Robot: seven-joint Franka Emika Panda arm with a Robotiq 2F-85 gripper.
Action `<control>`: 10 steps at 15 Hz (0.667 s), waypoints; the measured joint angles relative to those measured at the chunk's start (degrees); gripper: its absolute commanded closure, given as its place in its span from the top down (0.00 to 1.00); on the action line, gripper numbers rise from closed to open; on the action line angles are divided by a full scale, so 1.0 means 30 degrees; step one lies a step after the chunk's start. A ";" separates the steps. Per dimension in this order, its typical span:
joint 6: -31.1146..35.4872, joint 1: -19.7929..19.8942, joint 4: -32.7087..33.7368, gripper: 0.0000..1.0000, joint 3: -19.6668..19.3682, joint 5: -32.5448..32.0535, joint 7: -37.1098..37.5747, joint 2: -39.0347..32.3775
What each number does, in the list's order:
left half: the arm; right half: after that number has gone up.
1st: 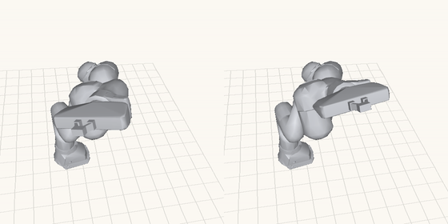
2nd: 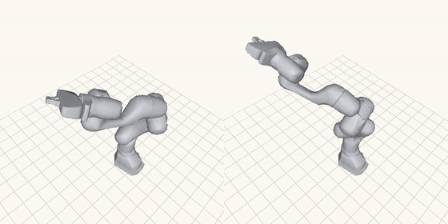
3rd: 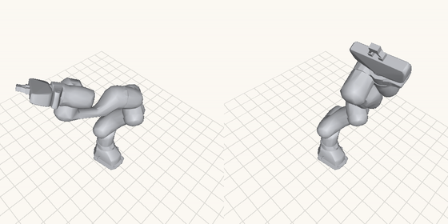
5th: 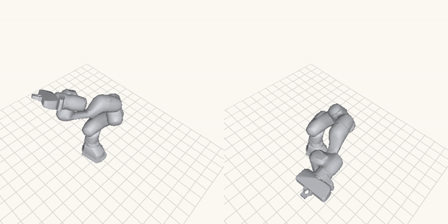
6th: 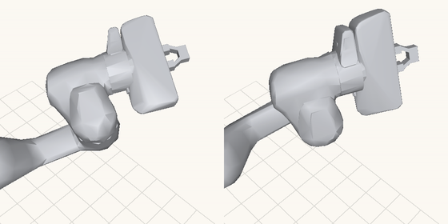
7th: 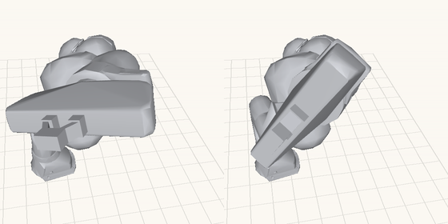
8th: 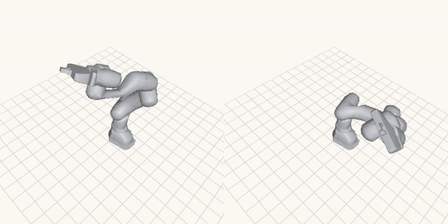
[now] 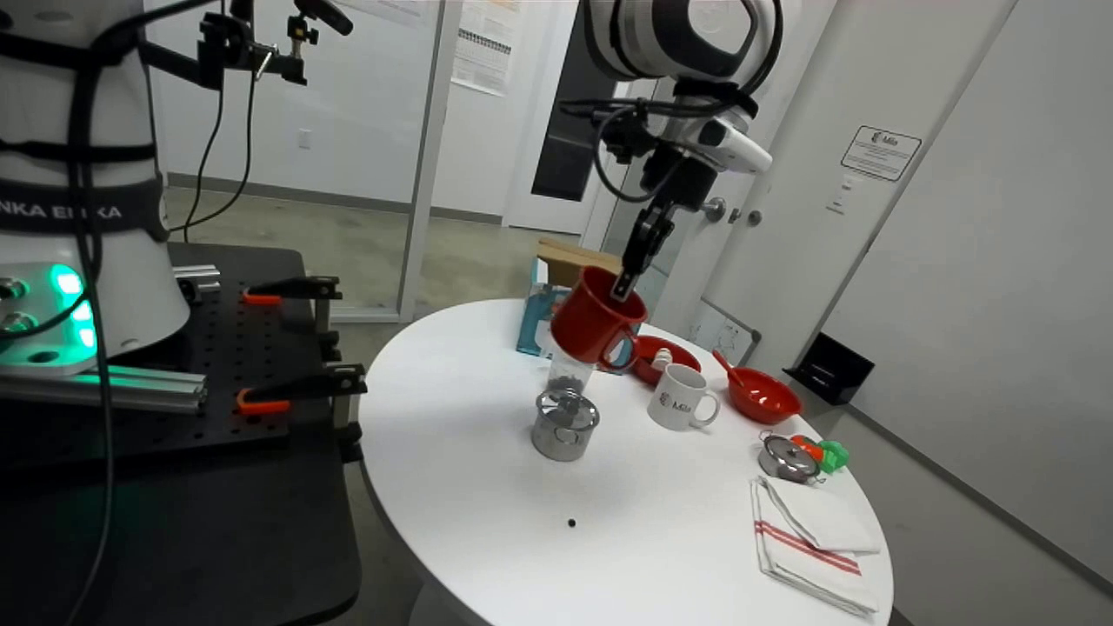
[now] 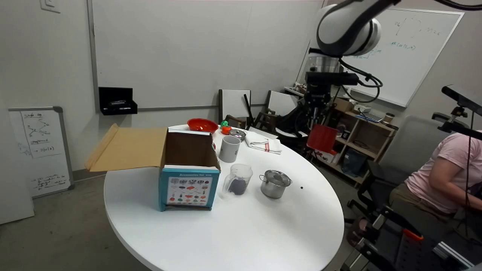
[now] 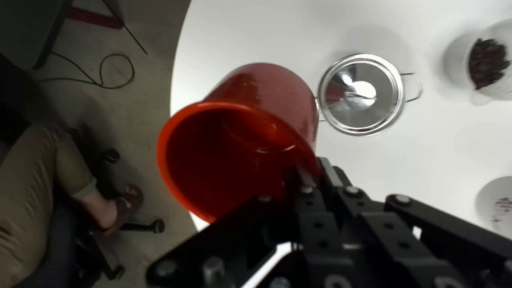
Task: Pick up the orange cup from the box and put it on the table.
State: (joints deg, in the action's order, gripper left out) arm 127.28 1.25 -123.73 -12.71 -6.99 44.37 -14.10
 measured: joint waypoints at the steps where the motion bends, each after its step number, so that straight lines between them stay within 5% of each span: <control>1: 0.0906 0.0133 -0.1127 0.02 -0.0372 -0.0655 0.0991 0.0275; 6: 0.4526 -0.0259 -0.4133 0.02 -0.1634 -0.5218 0.7407 0.0664; 10: 0.4553 -0.1512 -0.4526 0.02 -0.0950 -0.8937 1.1485 0.0660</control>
State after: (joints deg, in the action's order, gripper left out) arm 140.94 -3.29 -137.31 -15.56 -33.80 78.82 -12.12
